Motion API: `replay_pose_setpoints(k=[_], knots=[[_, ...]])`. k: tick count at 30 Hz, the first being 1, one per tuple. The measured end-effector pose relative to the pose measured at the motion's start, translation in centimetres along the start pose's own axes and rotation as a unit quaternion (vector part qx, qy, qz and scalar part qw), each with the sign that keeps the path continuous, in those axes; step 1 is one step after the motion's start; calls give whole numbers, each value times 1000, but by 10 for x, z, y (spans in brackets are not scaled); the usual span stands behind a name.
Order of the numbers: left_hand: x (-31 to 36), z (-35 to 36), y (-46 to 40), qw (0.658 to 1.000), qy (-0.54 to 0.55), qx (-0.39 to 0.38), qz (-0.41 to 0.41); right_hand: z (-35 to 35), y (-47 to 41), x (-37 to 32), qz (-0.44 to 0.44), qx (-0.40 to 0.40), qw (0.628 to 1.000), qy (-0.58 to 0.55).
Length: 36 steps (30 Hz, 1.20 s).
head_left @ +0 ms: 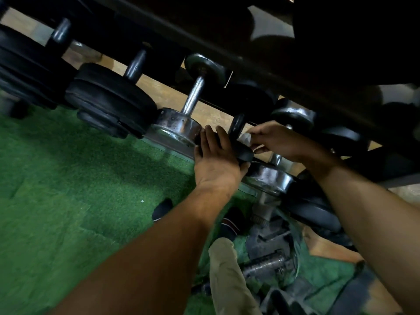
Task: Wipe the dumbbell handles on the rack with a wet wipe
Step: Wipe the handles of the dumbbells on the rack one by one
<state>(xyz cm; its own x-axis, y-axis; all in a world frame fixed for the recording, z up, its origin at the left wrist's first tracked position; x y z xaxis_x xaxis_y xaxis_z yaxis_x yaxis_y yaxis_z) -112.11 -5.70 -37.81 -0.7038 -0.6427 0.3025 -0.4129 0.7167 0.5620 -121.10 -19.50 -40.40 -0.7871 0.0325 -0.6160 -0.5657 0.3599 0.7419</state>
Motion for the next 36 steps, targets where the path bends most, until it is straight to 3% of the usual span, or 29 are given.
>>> replay_pose_setpoints(k=[9,12,16,18,22,25,29,32,36], knots=[[-1,-2,3,1000,6,-6,4,-17,31,45,-61,111,989,-75],[-2,-2,4,1000,10,5,7,-29,36,53,-76,164,983,-19],[11,0,17,997,-33,63,42,-47,50,58,-67,239,959,136],[27,5,30,991,-60,86,89,-48,62,56,-92,235,949,192],[56,29,49,985,-104,38,135,-41,76,59,-178,182,939,232],[74,47,53,980,-150,-2,129,-29,70,65,-183,114,927,307],[84,59,50,980,-179,-22,83,-31,65,69,-190,104,923,317],[84,65,47,979,-190,-16,68,-35,58,67,-178,136,917,330],[85,66,47,979,-196,-21,59,-62,49,75,-136,255,920,264]])
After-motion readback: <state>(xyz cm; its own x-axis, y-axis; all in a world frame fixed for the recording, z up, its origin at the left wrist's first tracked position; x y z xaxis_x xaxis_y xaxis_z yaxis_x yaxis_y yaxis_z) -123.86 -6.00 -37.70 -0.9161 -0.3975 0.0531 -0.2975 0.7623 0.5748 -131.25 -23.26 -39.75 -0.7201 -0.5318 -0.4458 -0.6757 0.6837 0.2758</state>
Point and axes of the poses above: each hand's wrist, its own y-axis away from the middle knuckle, its own z-axis out of the palm, x = y × z, the point moved 6 cm from there along -y, towards the middle knuckle, and after that the axes turned 4 degrees about y, right-handed, at the moved point
